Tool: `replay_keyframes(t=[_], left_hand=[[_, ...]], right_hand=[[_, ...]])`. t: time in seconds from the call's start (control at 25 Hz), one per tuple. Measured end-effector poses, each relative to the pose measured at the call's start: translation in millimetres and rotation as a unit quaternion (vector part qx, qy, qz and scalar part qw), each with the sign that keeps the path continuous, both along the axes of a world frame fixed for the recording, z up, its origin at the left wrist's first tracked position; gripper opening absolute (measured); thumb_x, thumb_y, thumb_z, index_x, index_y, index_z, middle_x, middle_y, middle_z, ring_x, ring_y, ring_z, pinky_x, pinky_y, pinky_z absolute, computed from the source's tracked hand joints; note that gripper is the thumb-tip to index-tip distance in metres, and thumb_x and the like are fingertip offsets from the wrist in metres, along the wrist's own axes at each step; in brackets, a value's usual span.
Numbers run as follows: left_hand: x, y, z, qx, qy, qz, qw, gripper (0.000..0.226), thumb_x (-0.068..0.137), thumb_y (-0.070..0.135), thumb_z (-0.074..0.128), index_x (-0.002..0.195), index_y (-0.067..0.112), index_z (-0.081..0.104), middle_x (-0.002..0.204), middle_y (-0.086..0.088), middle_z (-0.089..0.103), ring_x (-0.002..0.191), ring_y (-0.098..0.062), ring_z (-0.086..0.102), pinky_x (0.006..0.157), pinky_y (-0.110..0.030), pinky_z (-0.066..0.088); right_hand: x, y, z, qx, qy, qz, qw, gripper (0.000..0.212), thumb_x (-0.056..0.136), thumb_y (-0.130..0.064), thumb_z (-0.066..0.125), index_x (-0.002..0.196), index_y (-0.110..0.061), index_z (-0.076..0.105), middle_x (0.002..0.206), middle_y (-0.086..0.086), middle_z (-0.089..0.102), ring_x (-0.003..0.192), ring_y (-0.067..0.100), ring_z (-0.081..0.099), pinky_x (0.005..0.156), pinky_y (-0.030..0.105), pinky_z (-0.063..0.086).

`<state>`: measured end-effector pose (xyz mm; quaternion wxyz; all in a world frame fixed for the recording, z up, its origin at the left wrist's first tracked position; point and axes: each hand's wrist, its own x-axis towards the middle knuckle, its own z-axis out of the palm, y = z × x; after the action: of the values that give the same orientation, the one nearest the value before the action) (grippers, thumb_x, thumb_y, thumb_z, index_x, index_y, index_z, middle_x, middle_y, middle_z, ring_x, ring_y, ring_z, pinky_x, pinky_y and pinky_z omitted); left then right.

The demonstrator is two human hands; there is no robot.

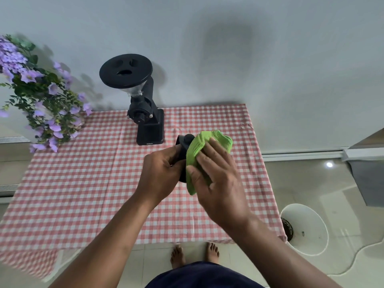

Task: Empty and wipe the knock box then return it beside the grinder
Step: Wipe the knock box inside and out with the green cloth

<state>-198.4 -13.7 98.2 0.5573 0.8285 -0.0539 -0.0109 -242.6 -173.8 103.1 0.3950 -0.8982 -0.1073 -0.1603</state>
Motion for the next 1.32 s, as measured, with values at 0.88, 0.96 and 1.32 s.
replay_keyframes(t=[0.88, 0.96, 1.32], left_hand=[[-4.5, 13.7, 1.6, 0.047, -0.055, -0.031, 0.997, 0.022, 0.099, 0.006, 0.069, 0.111, 0.02, 0.081, 0.092, 0.013, 0.081, 0.086, -0.003, 0.079, 0.079, -0.028, 0.066], [-5.5, 14.6, 4.7, 0.055, -0.056, -0.046, 0.996, 0.023, 0.1, 0.009, 0.068, 0.115, 0.02, 0.081, 0.093, 0.014, 0.081, 0.087, -0.003, 0.079, 0.08, -0.028, 0.066], [-5.0, 13.5, 13.5, 0.017, -0.061, -0.062, 0.996, 0.042, 0.096, -0.004, 0.068, 0.119, 0.031, 0.078, 0.102, 0.027, 0.08, 0.1, 0.004, 0.076, 0.086, -0.015, 0.058]], right_hand=[[8.7, -1.0, 7.7, 0.014, -0.053, -0.021, 0.998, 0.018, 0.098, -0.018, 0.07, 0.109, -0.008, 0.081, 0.12, 0.006, 0.075, 0.112, 0.022, 0.068, 0.092, 0.046, 0.059], [13.3, 2.1, 7.3, 0.025, -0.064, -0.017, 0.998, 0.017, 0.097, -0.016, 0.069, 0.105, -0.008, 0.082, 0.117, 0.008, 0.071, 0.107, 0.025, 0.067, 0.085, 0.05, 0.058], [39.9, -22.1, 24.2, 0.096, 0.0, -0.012, 0.995, 0.024, 0.087, -0.014, 0.057, 0.091, -0.007, 0.08, 0.093, -0.005, 0.069, 0.085, 0.008, 0.067, 0.071, 0.013, 0.05]])
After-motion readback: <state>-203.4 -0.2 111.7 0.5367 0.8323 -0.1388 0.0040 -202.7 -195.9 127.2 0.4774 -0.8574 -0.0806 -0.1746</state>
